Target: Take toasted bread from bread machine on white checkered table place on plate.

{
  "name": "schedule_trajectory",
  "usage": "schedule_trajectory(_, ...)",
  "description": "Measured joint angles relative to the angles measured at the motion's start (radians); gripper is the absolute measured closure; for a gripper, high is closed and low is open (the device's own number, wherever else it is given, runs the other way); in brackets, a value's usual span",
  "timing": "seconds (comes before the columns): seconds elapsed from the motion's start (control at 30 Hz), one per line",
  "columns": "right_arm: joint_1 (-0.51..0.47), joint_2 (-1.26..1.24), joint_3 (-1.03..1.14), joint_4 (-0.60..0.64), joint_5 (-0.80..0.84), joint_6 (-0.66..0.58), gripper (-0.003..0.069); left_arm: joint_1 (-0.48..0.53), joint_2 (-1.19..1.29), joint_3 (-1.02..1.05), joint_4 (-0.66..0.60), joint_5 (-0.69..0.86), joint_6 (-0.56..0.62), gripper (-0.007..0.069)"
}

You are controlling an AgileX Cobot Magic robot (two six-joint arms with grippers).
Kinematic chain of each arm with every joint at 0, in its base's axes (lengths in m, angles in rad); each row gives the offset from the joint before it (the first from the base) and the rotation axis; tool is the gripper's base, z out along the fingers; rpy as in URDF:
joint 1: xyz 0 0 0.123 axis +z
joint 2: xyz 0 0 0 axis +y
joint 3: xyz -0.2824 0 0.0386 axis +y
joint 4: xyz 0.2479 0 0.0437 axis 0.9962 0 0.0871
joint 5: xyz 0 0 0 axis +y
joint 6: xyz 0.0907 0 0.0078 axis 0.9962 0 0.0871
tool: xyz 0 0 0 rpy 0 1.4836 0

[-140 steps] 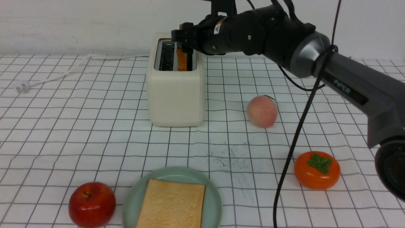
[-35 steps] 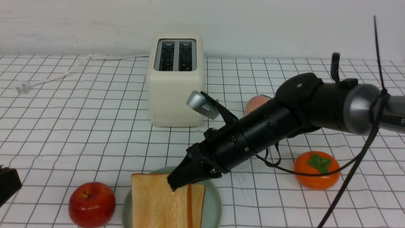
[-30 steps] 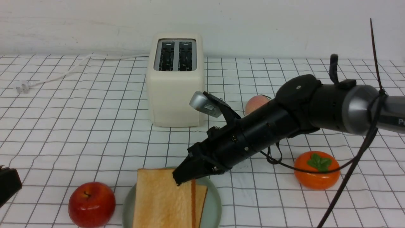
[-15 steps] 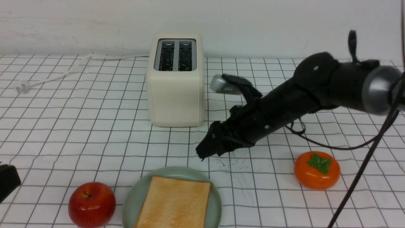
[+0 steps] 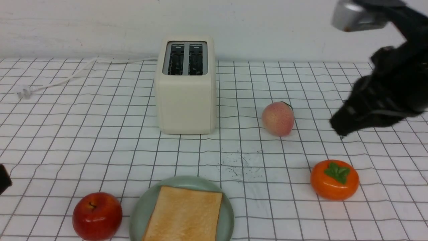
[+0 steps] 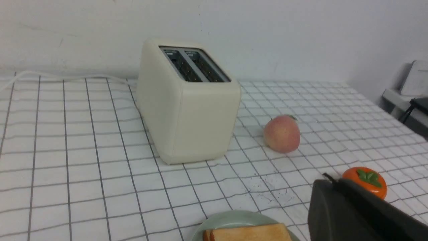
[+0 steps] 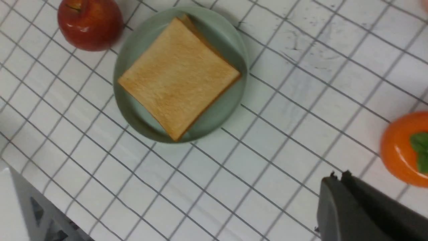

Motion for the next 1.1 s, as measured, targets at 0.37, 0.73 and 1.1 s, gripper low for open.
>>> schedule_trajectory(0.37,0.000,-0.466,0.439,-0.056,-0.073,0.094,0.0666,0.000,-0.159,0.094,-0.010,-0.035,0.000,0.0621)
schedule_trajectory(0.73,0.000,-0.732,0.800,-0.056,-0.512,0.188,0.0660,0.000,-0.158,0.318,-0.101,-0.064,-0.001,0.0611)
schedule_trajectory(1.1,0.000,-0.737,0.845,-0.056,-0.506,0.188,0.0657,0.000,-0.157,0.428,-0.106,-0.065,-0.001,0.0603)
